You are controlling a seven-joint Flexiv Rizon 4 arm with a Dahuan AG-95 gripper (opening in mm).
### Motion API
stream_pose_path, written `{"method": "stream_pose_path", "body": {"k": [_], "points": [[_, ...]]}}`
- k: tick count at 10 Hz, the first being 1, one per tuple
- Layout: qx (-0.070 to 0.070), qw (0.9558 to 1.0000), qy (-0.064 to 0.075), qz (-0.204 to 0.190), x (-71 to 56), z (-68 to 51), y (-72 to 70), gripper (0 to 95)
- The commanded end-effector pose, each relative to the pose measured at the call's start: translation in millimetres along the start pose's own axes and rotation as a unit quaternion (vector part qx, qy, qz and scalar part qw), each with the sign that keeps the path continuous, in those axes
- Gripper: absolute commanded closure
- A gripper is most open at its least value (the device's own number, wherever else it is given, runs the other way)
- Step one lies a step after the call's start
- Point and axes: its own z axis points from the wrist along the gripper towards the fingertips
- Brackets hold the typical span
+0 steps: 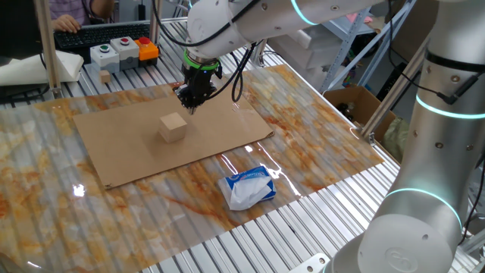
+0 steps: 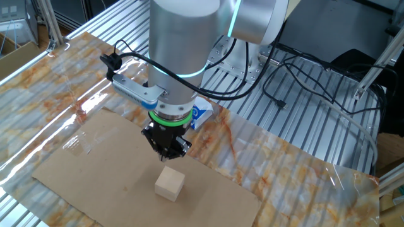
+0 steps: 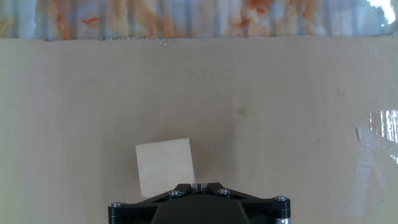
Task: Hold a small block with the gripper and sweep it from left to right on the table
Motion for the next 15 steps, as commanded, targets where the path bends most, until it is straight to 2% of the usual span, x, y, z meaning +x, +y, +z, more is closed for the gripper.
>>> {"method": "stream_pose_path", "body": {"k": [1, 5, 10, 12, 14, 15], "points": [[0.0, 1.0, -0.002, 0.002, -8.6, 0.4, 3.3, 95.0], [-0.001, 1.0, -0.006, -0.008, -16.0, 1.5, 8.0, 95.0], [-0.001, 1.0, -0.008, -0.003, -8.0, 3.8, 25.9, 95.0], [-0.001, 1.0, -0.008, -0.001, -5.9, 3.1, 29.0, 95.0], [0.001, 0.9999, -0.009, 0.005, -4.8, 2.5, 30.4, 57.0], [0.0, 0.9999, -0.012, 0.011, -4.3, 2.0, 31.0, 57.0]]}}
